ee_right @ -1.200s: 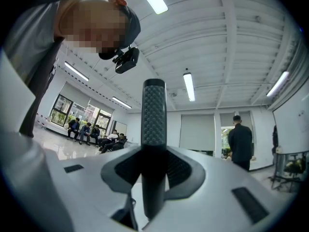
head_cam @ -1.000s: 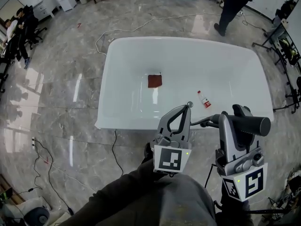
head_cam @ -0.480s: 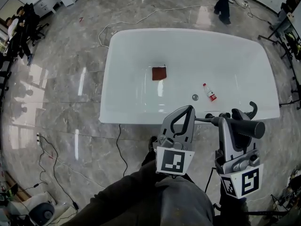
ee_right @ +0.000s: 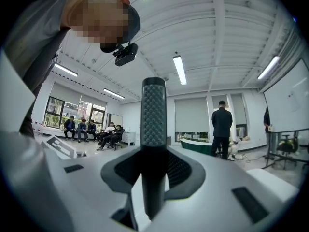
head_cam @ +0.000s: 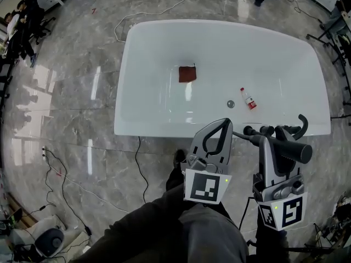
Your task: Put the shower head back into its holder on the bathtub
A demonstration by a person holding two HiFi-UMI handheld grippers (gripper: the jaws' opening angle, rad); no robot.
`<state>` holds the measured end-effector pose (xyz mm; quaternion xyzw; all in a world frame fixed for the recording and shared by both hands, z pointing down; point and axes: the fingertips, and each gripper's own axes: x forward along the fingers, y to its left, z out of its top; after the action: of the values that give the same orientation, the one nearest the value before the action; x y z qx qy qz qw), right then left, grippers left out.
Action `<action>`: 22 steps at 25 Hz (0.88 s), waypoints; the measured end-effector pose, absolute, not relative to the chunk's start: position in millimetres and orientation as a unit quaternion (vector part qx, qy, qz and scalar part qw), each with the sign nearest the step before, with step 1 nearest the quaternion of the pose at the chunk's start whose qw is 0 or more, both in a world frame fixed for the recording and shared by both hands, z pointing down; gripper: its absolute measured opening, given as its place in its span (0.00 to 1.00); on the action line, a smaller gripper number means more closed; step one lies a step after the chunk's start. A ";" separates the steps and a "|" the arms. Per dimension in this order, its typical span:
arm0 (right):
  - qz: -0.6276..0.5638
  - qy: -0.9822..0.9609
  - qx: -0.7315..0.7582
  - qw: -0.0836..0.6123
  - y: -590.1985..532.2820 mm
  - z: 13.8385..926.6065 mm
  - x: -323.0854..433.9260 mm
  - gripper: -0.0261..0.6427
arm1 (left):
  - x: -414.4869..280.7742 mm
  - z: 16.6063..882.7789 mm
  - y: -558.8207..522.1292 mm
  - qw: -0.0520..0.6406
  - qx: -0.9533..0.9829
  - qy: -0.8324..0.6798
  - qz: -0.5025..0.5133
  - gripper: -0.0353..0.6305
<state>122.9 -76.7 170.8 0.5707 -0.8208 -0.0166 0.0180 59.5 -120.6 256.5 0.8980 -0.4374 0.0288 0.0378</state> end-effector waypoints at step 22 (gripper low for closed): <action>0.017 -0.816 0.577 0.037 -104.3 262.1 128.2 0.23 | 61.7 318.7 -137.0 0.057 0.901 -0.428 0.042 0.06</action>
<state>128.2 -104.3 262.1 0.5768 -0.8158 0.0173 0.0374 61.7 -137.0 318.7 0.9009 -0.4282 0.0422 0.0570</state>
